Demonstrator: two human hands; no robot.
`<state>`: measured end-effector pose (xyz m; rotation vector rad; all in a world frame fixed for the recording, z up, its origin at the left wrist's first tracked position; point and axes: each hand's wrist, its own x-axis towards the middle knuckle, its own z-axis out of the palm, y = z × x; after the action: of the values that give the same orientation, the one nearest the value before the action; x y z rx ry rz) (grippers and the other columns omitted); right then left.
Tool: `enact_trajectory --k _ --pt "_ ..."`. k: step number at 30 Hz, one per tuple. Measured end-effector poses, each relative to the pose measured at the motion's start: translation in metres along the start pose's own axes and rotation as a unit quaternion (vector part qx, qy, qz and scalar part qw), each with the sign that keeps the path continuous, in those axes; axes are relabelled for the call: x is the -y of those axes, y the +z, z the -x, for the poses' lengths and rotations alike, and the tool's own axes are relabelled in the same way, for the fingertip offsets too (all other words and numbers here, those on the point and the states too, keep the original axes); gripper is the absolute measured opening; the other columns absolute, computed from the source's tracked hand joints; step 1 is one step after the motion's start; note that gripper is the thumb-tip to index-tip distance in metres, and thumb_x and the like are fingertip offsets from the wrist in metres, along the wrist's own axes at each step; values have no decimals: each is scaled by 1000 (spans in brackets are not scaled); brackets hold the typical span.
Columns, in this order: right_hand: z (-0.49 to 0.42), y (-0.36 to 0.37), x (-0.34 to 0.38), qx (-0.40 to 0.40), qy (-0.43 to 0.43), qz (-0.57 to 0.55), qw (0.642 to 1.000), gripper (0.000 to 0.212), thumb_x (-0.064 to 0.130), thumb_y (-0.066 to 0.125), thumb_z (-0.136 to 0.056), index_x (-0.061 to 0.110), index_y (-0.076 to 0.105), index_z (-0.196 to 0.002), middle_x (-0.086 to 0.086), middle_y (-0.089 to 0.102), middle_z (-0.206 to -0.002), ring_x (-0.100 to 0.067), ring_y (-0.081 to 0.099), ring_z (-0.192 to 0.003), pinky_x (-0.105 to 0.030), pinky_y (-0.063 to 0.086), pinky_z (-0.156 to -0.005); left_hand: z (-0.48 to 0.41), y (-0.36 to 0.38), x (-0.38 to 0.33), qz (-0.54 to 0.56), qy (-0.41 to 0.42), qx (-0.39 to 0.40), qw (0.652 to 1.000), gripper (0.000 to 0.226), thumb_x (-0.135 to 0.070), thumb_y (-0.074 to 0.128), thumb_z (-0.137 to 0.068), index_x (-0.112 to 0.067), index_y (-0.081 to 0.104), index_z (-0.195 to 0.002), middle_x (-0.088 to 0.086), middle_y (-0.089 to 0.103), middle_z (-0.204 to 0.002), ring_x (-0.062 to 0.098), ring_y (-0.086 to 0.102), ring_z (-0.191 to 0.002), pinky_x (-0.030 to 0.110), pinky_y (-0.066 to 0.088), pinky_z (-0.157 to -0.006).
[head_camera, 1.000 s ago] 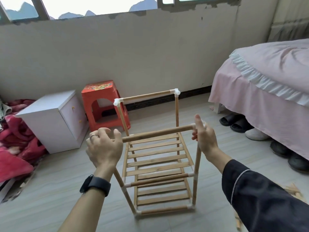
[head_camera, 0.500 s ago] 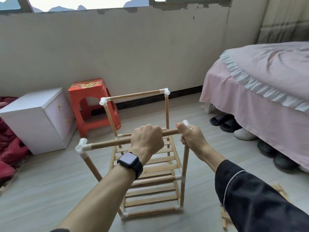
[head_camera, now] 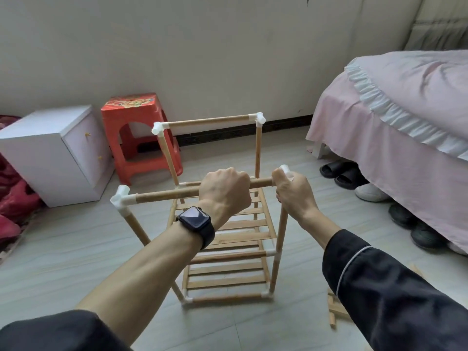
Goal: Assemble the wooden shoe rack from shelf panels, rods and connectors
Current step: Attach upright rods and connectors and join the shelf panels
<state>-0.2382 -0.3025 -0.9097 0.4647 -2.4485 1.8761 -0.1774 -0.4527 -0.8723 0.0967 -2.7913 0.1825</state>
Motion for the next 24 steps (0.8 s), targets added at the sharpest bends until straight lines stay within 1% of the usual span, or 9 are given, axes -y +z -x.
enact_trajectory --k 3,5,8,10,13,15,19,21,24 --pt "-4 -12 3 92 46 -58 993 34 49 52 -96 21 50 -76 10 43 -57 -12 40 -58 -37 40 -67 2 -9 -3 31 3 10 999 34 -17 50 -91 -21 39 -60 -3 46 -58 15 41 -47 27 25 -45" --pt "-9 -22 4 157 93 -134 974 44 61 55 -90 18 57 -86 6 48 -63 -12 42 -60 -34 40 -70 2 -13 -5 51 -1 8 999 35 -19 50 -93 -22 38 -61 -3 47 -60 14 42 -48 28 29 -47" --pt "-16 -32 2 183 155 -230 943 70 70 53 -86 6 62 -112 1 58 -68 -12 48 -59 -33 42 -69 2 -12 -3 57 1 20 998 32 -19 49 -94 -23 41 -63 -3 49 -61 14 44 -49 27 29 -45" --pt "-18 -31 3 197 151 -209 946 64 63 51 -92 3 63 -112 1 54 -63 -12 45 -56 -32 41 -65 1 -11 -1 57 0 24 998 32 -19 49 -93 -24 42 -62 -3 50 -61 14 45 -50 26 28 -45" --pt "-19 -20 7 181 120 -152 964 37 41 45 -101 9 56 -85 2 35 -52 -16 33 -47 -33 35 -57 -1 -6 0 47 -5 15 999 31 -18 49 -90 -23 43 -60 -3 49 -60 14 44 -48 27 27 -44" --pt "-19 -13 9 128 82 -112 982 33 31 42 -102 14 48 -75 2 35 -49 -16 34 -44 -35 34 -54 -3 -1 -1 34 -13 -3 999 31 -15 48 -90 -21 42 -60 -4 47 -58 15 42 -46 27 24 -43" --pt "-19 -7 8 42 42 -69 996 31 29 41 -103 13 47 -78 3 43 -50 -13 42 -45 -33 39 -51 -9 6 -3 12 -8 -27 1000 34 -11 46 -90 -20 39 -58 -4 44 -54 14 38 -42 26 20 -42" --pt "-18 -4 7 34 40 -66 996 30 30 40 -104 12 49 -81 3 44 -51 -12 43 -45 -31 40 -51 -10 8 -1 2 -3 -30 1000 34 -10 47 -89 -19 39 -57 -3 43 -53 15 38 -41 25 19 -42" --pt "-19 -5 9 55 46 -69 995 30 30 39 -105 13 49 -83 3 43 -52 -12 42 -46 -32 39 -51 -6 9 -2 2 5 -44 999 37 -11 46 -91 -19 36 -57 -3 40 -51 15 35 -40 25 18 -42"
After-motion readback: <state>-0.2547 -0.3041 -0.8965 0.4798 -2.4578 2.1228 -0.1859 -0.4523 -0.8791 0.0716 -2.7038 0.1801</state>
